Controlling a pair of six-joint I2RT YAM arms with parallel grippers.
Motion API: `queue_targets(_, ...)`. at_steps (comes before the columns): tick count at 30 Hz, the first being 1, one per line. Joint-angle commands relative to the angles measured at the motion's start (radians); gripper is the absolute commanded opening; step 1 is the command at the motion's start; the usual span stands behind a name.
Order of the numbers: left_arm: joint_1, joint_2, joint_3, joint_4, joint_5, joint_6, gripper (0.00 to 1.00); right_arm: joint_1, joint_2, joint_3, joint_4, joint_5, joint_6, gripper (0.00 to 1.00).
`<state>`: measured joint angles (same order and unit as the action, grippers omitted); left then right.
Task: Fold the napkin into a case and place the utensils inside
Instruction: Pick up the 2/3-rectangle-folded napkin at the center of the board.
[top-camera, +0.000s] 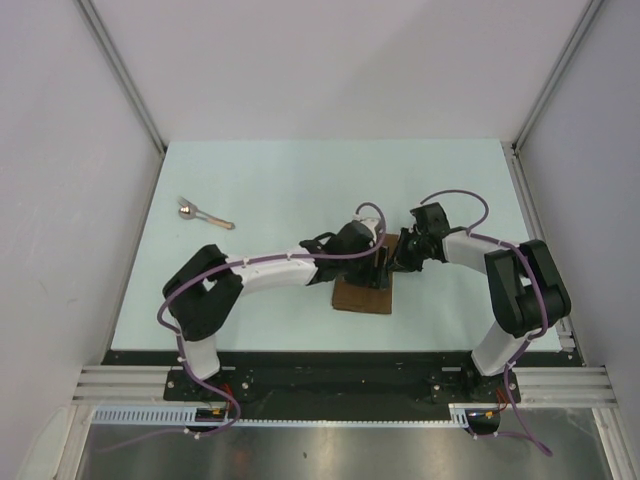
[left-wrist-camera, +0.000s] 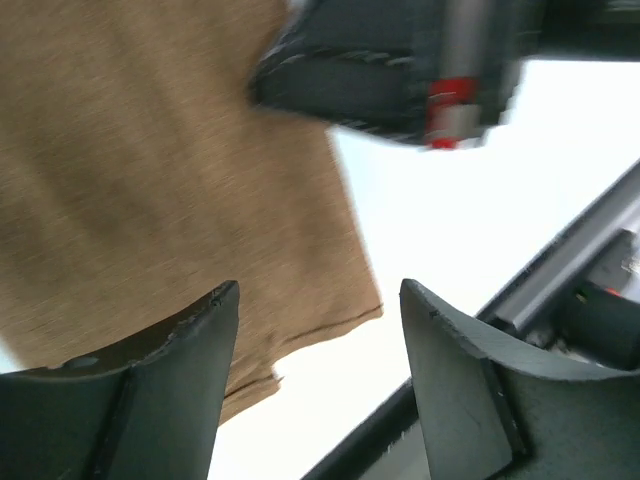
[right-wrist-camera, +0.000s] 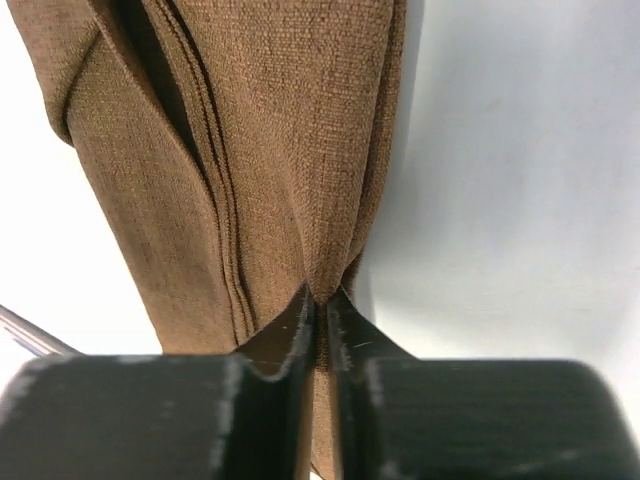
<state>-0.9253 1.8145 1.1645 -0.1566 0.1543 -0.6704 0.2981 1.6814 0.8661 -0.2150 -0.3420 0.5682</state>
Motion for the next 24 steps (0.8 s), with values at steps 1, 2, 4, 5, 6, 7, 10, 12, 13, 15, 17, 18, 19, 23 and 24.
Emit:
queue_targets(1, -0.079, 0.032, 0.101, -0.050, -0.252, 0.060, 0.73, 0.012, -0.003, 0.033, -0.014, -0.014, 0.087, 0.03)
queue_targets(2, -0.099, 0.040, 0.121, -0.064, -0.298, 0.066, 0.74, 0.012, -0.008, 0.030, -0.012, -0.015, 0.126, 0.02)
queue_targets(4, -0.112, 0.069, 0.141, -0.072, -0.335, 0.074, 0.75, 0.010, -0.018, 0.011, 0.000, -0.032, 0.160, 0.02)
queue_targets(5, -0.121, 0.080, 0.167, -0.083, -0.379, 0.077, 0.75, 0.012, -0.020, 0.007, 0.000, -0.035, 0.191, 0.01)
queue_targets(6, -0.122, 0.109, 0.182, -0.112, -0.383, 0.075, 0.75, 0.012, -0.026, 0.004, -0.003, -0.035, 0.203, 0.01)
queue_targets(7, -0.124, 0.120, 0.195, -0.119, -0.384, 0.075, 0.75, 0.012, -0.029, -0.001, 0.000, -0.035, 0.216, 0.02)
queue_targets(10, -0.127, 0.150, 0.210, -0.126, -0.400, 0.072, 0.75, 0.010, -0.043, -0.010, -0.014, -0.015, 0.252, 0.01)
queue_targets(12, -0.130, 0.158, 0.213, -0.127, -0.426, 0.072, 0.73, 0.010, -0.051, -0.016, -0.021, -0.012, 0.277, 0.01)
queue_targets(13, -0.132, 0.167, 0.215, -0.121, -0.435, 0.077, 0.73, 0.010, -0.060, -0.022, -0.020, -0.014, 0.288, 0.00)
queue_targets(15, -0.132, 0.180, 0.224, -0.127, -0.456, 0.078, 0.72, 0.006, -0.074, -0.036, -0.018, -0.003, 0.309, 0.00)
queue_targets(17, -0.132, 0.201, 0.244, -0.129, -0.460, 0.081, 0.72, 0.004, -0.084, -0.044, -0.018, 0.001, 0.329, 0.01)
queue_targets(18, -0.132, 0.207, 0.248, -0.127, -0.458, 0.083, 0.71, 0.004, -0.084, -0.048, -0.017, 0.001, 0.334, 0.01)
queue_targets(19, -0.132, 0.209, 0.250, -0.121, -0.443, 0.081, 0.70, 0.004, -0.086, -0.049, -0.015, 0.001, 0.344, 0.01)
queue_targets(23, -0.133, 0.232, 0.271, -0.121, -0.427, 0.078, 0.68, 0.010, -0.089, -0.061, -0.003, 0.003, 0.366, 0.02)
queue_targets(24, -0.133, 0.235, 0.270, -0.118, -0.426, 0.077, 0.64, 0.012, -0.089, -0.064, 0.003, 0.008, 0.369, 0.02)
